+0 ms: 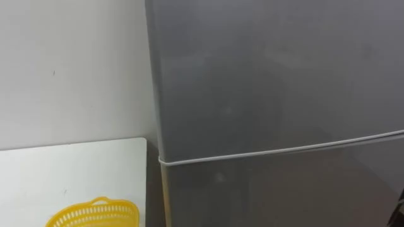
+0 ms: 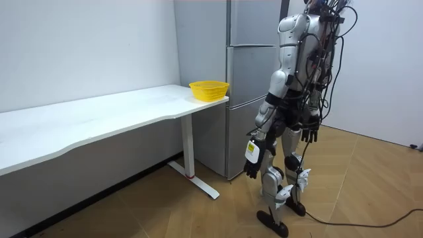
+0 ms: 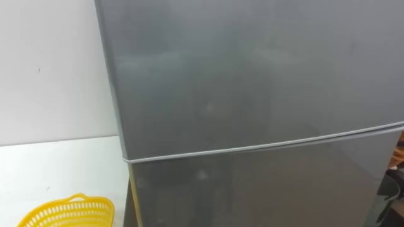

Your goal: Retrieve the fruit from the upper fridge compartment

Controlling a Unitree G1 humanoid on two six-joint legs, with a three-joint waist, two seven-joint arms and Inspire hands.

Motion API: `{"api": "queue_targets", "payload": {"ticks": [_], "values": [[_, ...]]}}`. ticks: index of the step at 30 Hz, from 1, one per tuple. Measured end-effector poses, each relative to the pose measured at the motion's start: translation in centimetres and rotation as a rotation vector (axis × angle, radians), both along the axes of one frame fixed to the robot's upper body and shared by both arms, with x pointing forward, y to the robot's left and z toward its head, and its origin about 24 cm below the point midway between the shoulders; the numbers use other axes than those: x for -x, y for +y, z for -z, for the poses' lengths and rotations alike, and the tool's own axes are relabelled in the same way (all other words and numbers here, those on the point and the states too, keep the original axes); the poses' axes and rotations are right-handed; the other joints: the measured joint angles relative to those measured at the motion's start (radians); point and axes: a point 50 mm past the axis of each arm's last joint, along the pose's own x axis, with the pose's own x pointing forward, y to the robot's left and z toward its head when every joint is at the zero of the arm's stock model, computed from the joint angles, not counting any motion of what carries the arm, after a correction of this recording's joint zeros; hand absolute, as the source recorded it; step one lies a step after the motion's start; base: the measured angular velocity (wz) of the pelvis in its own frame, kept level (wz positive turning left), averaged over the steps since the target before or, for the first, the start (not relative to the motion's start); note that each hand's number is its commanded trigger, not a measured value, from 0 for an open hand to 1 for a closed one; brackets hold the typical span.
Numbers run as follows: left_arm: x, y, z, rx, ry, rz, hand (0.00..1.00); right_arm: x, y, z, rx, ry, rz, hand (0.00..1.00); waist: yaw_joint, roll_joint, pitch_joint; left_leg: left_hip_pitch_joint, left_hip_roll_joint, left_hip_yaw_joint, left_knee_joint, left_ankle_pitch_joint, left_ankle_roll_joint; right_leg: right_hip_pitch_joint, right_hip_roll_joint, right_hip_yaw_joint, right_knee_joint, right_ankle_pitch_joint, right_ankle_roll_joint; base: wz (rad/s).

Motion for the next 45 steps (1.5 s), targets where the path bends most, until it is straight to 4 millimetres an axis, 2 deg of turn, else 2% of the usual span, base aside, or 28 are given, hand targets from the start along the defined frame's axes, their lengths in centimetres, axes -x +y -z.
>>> {"api": "queue_targets", "payload": {"ticks": [20,28,31,36,40,42,45], "values": [[0.0,0.0,0.0,-0.007,-0.006,0.000,0.00,0.3,0.0,0.0,0.003,0.005,0.008,0.00,0.000,-0.001,0.0008,0.000,0.000,-0.001,0.000,0.000,0.000,-0.001,0.000,0.000,0.000,0.000,0.000,0.00],[0.1,0.3,0.0,-0.072,-0.039,-0.093,0.00,0.4,0.0,0.0,0.016,-0.011,0.066,0.00,-0.001,0.001,0.0001,-0.001,-0.001,-0.016,0.000,0.000,0.000,0.006,-0.003,-0.025,-0.001,-0.001,0.000,0.05],[0.6,0.5,-0.1,-0.105,-0.053,-0.207,0.00,0.2,0.0,0.0,0.026,-0.024,0.085,0.00,0.003,0.002,-0.0007,0.003,-0.001,-0.018,0.002,0.000,-0.001,0.010,-0.003,-0.028,-0.001,-0.001,-0.001,0.04],[1.3,1.4,-0.4,-0.231,-0.104,-0.550,0.00,0.4,-0.2,0.0,0.054,-0.025,0.096,0.00,0.023,0.004,-0.0008,0.017,0.000,-0.020,-0.005,-0.001,-0.001,0.016,-0.004,-0.027,-0.003,-0.001,-0.001,0.00],[0.9,2.2,-0.7,-0.317,-0.153,-0.859,0.00,0.3,-0.3,-0.1,0.078,-0.041,0.121,0.00,0.035,0.010,-0.0028,0.016,-0.001,-0.019,-0.004,0.000,-0.001,0.018,-0.003,-0.027,-0.003,-0.001,-0.001,0.00],[0.3,3.0,-1.0,-0.383,-0.207,-1.031,0.00,0.2,-0.5,-0.1,0.102,-0.055,0.134,0.00,0.055,0.015,-0.0035,0.019,-0.001,-0.017,-0.003,0.000,-0.001,0.019,-0.003,-0.028,-0.003,-0.001,-0.001,0.00],[-0.9,4.5,-1.8,-0.457,-0.305,-1.227,0.00,0.1,-0.9,-0.2,0.124,-0.076,0.164,0.00,0.059,0.021,-0.0019,0.018,-0.001,-0.017,-0.004,0.001,-0.002,0.014,-0.003,-0.029,-0.003,-0.001,-0.001,0.00]]}}
